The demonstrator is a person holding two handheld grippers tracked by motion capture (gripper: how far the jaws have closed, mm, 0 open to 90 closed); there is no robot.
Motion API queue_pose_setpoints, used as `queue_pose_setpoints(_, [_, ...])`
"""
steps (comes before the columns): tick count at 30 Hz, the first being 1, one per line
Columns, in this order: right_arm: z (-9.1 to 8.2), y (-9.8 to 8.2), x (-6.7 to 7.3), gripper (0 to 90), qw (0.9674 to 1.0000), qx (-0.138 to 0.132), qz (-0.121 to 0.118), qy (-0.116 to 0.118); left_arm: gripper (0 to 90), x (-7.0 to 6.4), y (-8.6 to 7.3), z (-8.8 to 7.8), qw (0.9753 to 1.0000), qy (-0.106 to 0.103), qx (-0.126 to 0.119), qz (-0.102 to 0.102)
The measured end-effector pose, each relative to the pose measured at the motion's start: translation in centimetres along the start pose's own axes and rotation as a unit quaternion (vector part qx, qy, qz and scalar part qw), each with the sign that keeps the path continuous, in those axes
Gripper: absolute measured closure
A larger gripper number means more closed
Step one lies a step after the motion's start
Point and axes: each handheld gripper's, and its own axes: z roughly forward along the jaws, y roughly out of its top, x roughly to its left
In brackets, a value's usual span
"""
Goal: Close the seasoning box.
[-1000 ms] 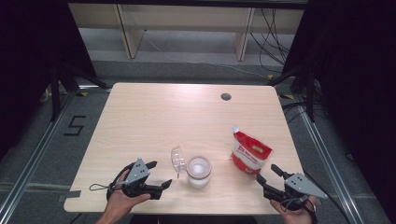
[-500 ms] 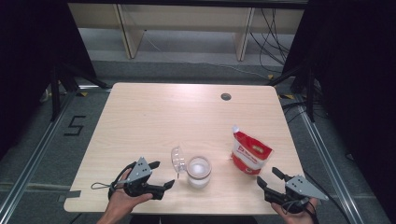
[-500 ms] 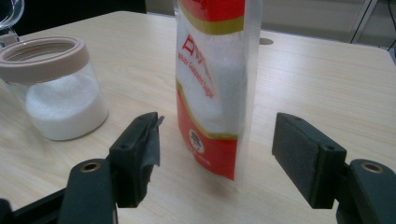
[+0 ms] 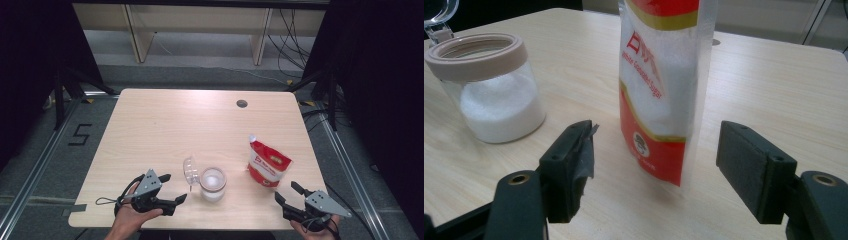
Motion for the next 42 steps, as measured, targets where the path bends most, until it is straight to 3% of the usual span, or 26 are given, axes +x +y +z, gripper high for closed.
queue_pose_setpoints(3, [0.2,0.0,-0.2,32.1,0.9997,-0.011,-0.021,-0.006,16.2,0.0,0.2,0.0,1.0000,0.001,-0.006,0.003])
queue_pose_setpoints(4, [0.2,-0.1,0.0,31.9,1.0000,-0.004,-0.001,0.001,16.4,0.0,0.2,0.1,1.0000,-0.001,-0.008,0.000])
queue_pose_setpoints(7, [0.2,0.0,-0.1,31.9,1.0000,0.001,-0.008,0.004,19.0,-0.2,0.3,0.1,0.9999,-0.003,-0.007,-0.010])
queue_pose_setpoints(10, [0.3,0.1,-0.1,32.0,1.0000,-0.002,-0.003,-0.007,21.5,-0.2,0.6,0.1,0.9999,-0.007,-0.010,0.009])
queue_pose_setpoints(14, [0.3,0.2,0.0,32.0,0.9999,0.002,0.008,-0.011,36.5,-0.3,0.8,0.1,0.9998,-0.010,-0.015,0.011])
queue_pose_setpoints(17, [0.4,0.2,0.2,32.0,1.0000,0.000,-0.007,0.004,51.8,-0.3,0.8,0.0,0.9997,-0.002,-0.020,0.012])
queue_pose_setpoints(18, [0.4,0.2,0.3,32.0,1.0000,-0.001,-0.006,0.004,57.1,-0.4,0.7,0.0,0.9997,-0.001,-0.023,0.004])
queue_pose_setpoints(19, [0.4,0.2,0.4,32.0,0.9999,-0.002,-0.012,0.002,62.0,-0.3,0.8,-0.1,0.9996,0.001,-0.026,0.012])
queue_pose_setpoints(22, [0.5,0.2,0.3,32.0,0.9998,0.001,-0.020,0.004,76.1,-0.6,1.2,-0.2,0.9994,-0.004,-0.035,0.007])
queue_pose_setpoints(24, [0.4,0.2,0.4,32.4,1.0000,0.004,-0.008,0.002,83.2,-0.7,1.6,-0.3,0.9992,-0.003,-0.032,0.025])
queue_pose_setpoints(25, [0.4,0.2,0.3,32.4,0.9999,0.001,-0.012,0.002,85.5,-0.9,1.7,-0.2,0.9993,-0.002,-0.032,0.019])
queue_pose_setpoints(26, [0.5,0.2,0.3,32.3,0.9999,0.000,-0.013,0.003,87.4,-0.9,1.8,-0.2,0.9990,-0.003,-0.027,0.035])
queue_pose_setpoints(28, [0.5,0.2,0.3,32.4,0.9999,0.000,-0.015,0.005,89.3,-1.1,1.8,-0.1,0.9995,-0.006,-0.022,0.024])
queue_pose_setpoints(30, [0.4,0.2,0.4,32.4,1.0000,0.002,-0.009,0.004,89.4,-0.9,1.9,0.0,0.9988,-0.008,-0.017,0.045])
queue_pose_setpoints(32, [0.5,0.2,0.4,32.4,0.9999,0.002,-0.013,0.009,89.4,-1.1,1.8,0.2,0.9993,-0.011,-0.014,0.032])
queue_pose_setpoints(35, [0.6,0.2,0.5,32.4,0.9998,0.002,-0.017,0.011,89.4,-1.1,1.9,0.2,0.9994,-0.008,-0.013,0.030])
queue_pose_setpoints(40, [0.5,0.2,0.6,32.5,0.9999,0.004,-0.007,0.013,89.4,-0.8,2.4,0.2,0.9987,-0.008,-0.017,0.047])
queue_pose_setpoints(42, [0.5,0.2,0.6,32.5,0.9997,0.008,-0.009,0.020,89.4,-1.0,2.4,0.3,0.9991,-0.009,-0.021,0.036])
